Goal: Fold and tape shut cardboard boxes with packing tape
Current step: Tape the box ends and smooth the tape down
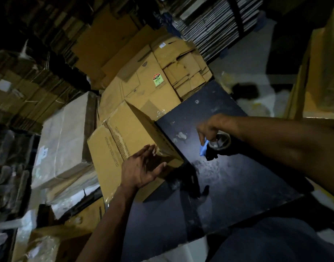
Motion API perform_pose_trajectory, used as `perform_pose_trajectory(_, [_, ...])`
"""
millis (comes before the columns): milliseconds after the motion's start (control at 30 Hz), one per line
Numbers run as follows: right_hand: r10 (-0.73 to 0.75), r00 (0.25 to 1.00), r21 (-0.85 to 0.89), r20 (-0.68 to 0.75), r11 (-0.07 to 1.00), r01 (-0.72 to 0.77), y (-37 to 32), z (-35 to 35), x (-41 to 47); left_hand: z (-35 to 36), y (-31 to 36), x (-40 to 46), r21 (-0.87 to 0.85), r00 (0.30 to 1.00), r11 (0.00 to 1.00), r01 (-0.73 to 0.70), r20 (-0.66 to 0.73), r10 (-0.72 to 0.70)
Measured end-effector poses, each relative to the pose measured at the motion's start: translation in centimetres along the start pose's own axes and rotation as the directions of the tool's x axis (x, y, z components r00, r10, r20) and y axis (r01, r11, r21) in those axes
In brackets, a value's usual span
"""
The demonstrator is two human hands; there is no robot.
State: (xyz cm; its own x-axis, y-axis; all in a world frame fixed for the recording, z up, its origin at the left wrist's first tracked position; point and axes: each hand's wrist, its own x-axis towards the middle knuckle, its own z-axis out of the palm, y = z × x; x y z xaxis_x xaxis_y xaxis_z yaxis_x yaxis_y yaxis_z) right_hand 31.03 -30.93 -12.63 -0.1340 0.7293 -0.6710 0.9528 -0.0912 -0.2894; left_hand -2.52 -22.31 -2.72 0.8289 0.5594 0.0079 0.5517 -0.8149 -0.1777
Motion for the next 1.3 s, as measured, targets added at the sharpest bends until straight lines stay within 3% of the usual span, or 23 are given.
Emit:
perform_pose_trajectory(200, [0.046,0.993,0.120,-0.107,0.992,-0.033,1.1,1.9,-0.4,0.9,-2.4,1.3,-0.291,1.000,0.957,0.011,-0.012,-0.015])
perform_pose_trajectory(267, [0.012,0.987,0.111,-0.160,0.994,0.006,1.4,2.0,0.0,1.7,-2.9,1.7,-0.273,1.000,0.962,-0.020,-0.021,0.015])
perform_pose_trajectory(367, [0.070,0.984,0.128,-0.166,0.991,-0.049,1.8,3.1,1.5,2.3,-3.2,2.4,-0.291,0.998,0.955,-0.061,-0.042,0.051])
perform_pose_trajectory(433, [0.104,0.957,0.082,-0.270,0.993,-0.085,0.7,3.7,1.5,2.5,-3.4,2.8,-0.296,0.996,0.952,-0.081,-0.050,0.070])
perform_pose_trajectory(500, [0.013,0.887,0.169,-0.462,0.983,0.073,-1.8,4.2,1.2,2.5,-3.5,2.6,-0.295,0.995,0.951,-0.098,-0.065,0.082])
perform_pose_trajectory(600, [-0.091,0.775,0.429,-0.625,0.789,0.439,-6.9,5.1,1.4,2.8,-3.6,2.5,-0.343,0.993,0.934,-0.105,-0.080,0.082])
perform_pose_trajectory(700, [-0.146,0.697,0.449,-0.702,0.669,0.592,-11.8,7.4,2.7,3.0,-3.9,2.6,-0.359,0.993,0.927,-0.112,-0.086,0.086])
perform_pose_trajectory(833, [-0.085,0.672,0.498,-0.736,0.604,0.622,-13.7,10.3,4.6,3.1,-4.4,2.8,-0.416,0.996,0.905,-0.091,-0.041,0.082])
perform_pose_trajectory(1000, [-0.050,0.763,0.572,-0.644,0.631,0.524,-11.7,12.7,6.2,2.6,-4.4,3.0,-0.403,0.995,0.909,-0.102,-0.032,0.097])
perform_pose_trajectory(1067, [-0.017,0.733,0.550,-0.680,0.649,0.525,-11.6,13.6,6.0,2.4,-4.2,3.0,-0.374,0.993,0.920,-0.116,-0.033,0.112])
perform_pose_trajectory(1200, [0.063,0.611,0.529,-0.789,0.576,0.624,-14.4,11.9,4.8,2.2,-4.2,3.1,-0.366,0.993,0.924,-0.113,-0.021,0.114])
perform_pose_trajectory(1300, [0.173,0.648,0.637,-0.741,0.487,0.598,-15.7,11.9,6.7,2.1,-4.2,3.4,-0.402,0.994,0.910,-0.099,-0.007,0.105])
